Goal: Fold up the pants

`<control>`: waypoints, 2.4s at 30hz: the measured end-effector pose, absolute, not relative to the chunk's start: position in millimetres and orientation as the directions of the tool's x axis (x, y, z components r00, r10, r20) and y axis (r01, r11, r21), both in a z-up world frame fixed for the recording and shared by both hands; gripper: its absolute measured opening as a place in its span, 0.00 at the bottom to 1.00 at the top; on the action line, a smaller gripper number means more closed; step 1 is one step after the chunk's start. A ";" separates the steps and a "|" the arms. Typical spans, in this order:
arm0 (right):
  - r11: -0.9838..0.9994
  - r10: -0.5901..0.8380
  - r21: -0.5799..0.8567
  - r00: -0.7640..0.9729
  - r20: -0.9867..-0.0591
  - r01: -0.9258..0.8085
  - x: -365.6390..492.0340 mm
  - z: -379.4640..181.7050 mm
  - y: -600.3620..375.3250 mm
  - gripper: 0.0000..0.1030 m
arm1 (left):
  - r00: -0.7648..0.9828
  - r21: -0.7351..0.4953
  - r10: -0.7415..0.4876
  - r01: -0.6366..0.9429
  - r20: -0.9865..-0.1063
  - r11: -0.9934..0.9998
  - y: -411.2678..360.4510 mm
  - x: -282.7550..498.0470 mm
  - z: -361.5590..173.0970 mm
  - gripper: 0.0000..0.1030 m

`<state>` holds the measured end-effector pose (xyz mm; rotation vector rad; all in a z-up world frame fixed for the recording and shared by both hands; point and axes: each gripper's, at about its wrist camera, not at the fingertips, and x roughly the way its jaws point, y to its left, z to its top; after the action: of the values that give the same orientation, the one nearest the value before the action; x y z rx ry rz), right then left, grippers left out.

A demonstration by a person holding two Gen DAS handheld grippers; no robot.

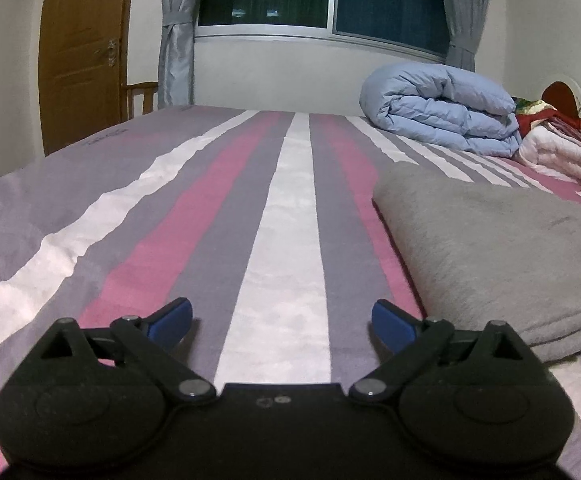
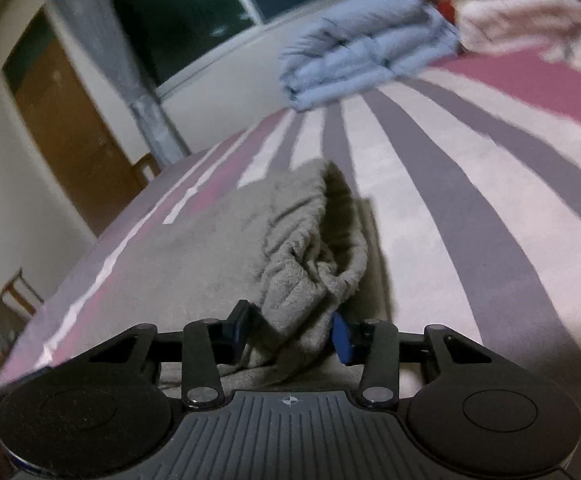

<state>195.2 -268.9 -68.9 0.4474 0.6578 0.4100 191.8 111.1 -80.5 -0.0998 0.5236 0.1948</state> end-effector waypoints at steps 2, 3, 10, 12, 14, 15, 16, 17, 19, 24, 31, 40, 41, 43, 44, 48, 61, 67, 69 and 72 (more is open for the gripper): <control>0.821 0.492 0.538 0.714 -0.498 -0.191 194.2 -75.8 -273.3 0.41 | 0.848 -0.040 0.159 -0.207 -0.506 0.978 110.8 191.7 -80.7 0.88; 0.813 0.495 0.554 0.715 -0.493 -0.181 193.3 -75.9 -275.7 0.41 | 0.847 -0.037 0.161 -0.208 -0.508 0.977 111.2 191.2 -80.8 0.88; 0.795 0.470 0.591 0.755 -0.458 -0.137 179.2 -67.4 -289.4 0.43 | 0.848 -0.026 0.164 -0.205 -0.503 0.978 110.4 188.3 -79.3 0.90; 0.794 0.443 0.597 0.779 -0.443 -0.111 173.5 -65.2 -299.8 0.66 | 0.850 -0.025 0.160 -0.199 -0.501 0.980 110.6 187.8 -78.5 0.90; 0.771 0.449 0.628 0.793 -0.412 -0.110 171.7 -63.8 -310.1 0.74 | 0.850 -0.025 0.159 -0.198 -0.502 0.980 109.9 188.6 -78.4 0.90; 0.766 0.448 0.633 0.796 -0.407 -0.107 172.1 -62.5 -312.8 0.74 | 0.849 -0.023 0.158 -0.196 -0.505 0.980 109.6 189.4 -78.6 0.90; 0.764 0.450 0.636 0.797 -0.403 -0.109 173.2 -61.4 -314.6 0.74 | 0.849 -0.022 0.158 -0.195 -0.505 0.980 108.8 189.8 -78.2 0.90; 0.761 0.454 0.639 0.794 -0.404 -0.110 175.4 -60.6 -315.7 0.74 | 0.850 -0.020 0.156 -0.192 -0.504 0.981 108.3 190.0 -77.9 0.90; 0.755 0.466 0.645 0.786 -0.406 -0.115 179.7 -60.8 -317.1 0.74 | 0.850 -0.032 0.144 -0.186 -0.506 0.982 109.5 191.0 -76.4 0.90; 0.705 0.549 0.694 0.731 -0.406 -0.145 196.5 -64.0 -312.8 0.74 | 0.858 -0.268 -0.058 -0.094 -0.511 0.959 125.2 208.6 -69.2 0.92; 0.679 0.606 0.725 0.648 -0.461 -0.119 234.4 -66.3 -312.0 0.74 | 0.734 -0.584 -0.438 0.069 -0.519 0.809 150.0 277.5 -82.2 0.53; 0.562 0.712 0.826 0.535 -0.455 -0.046 274.5 -86.2 -330.4 0.73 | 0.559 -0.749 -0.677 0.143 -0.478 0.647 153.7 329.3 -119.7 0.46; 0.568 0.714 0.822 0.528 -0.460 -0.051 278.7 -86.7 -329.3 0.73 | 0.552 -0.756 -0.686 0.145 -0.473 0.638 152.2 334.2 -121.6 0.43; 0.583 0.717 0.809 0.515 -0.470 -0.075 286.3 -85.7 -321.1 0.73 | 0.547 -0.770 -0.699 0.145 -0.461 0.622 147.4 341.7 -126.4 0.39; 0.594 0.716 0.800 0.509 -0.477 -0.086 290.1 -85.2 -317.0 0.73 | 0.548 -0.779 -0.704 0.141 -0.452 0.610 146.4 344.6 -128.6 0.39; 0.600 0.725 0.792 0.495 -0.478 -0.114 296.1 -82.2 -321.9 0.73 | 0.556 -0.800 -0.717 0.146 -0.420 0.582 150.0 344.5 -132.2 0.37; 0.605 0.748 0.777 0.458 -0.480 -0.173 312.1 -81.7 -299.3 0.73 | 0.580 -0.819 -0.705 0.106 -0.409 0.563 150.6 349.0 -133.1 0.30; 0.590 0.768 0.771 0.461 -0.444 -0.239 310.0 -62.8 -293.5 0.50 | 0.626 -0.857 -0.712 0.132 -0.318 0.499 156.7 338.9 -126.7 0.17; 0.562 0.787 0.779 0.472 -0.398 -0.279 311.3 -49.9 -296.1 0.50 | 0.635 -0.853 -0.714 0.164 -0.293 0.496 158.7 342.8 -115.2 0.17; 0.553 0.794 0.765 0.486 -0.365 -0.330 328.1 -30.5 -290.5 0.50 | 0.656 -0.831 -0.697 0.187 -0.291 0.524 165.5 363.3 -94.7 0.17</control>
<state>328.1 -290.5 -30.5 0.6792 0.7847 0.7517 363.3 165.5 -94.7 -0.8658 0.6700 -0.5787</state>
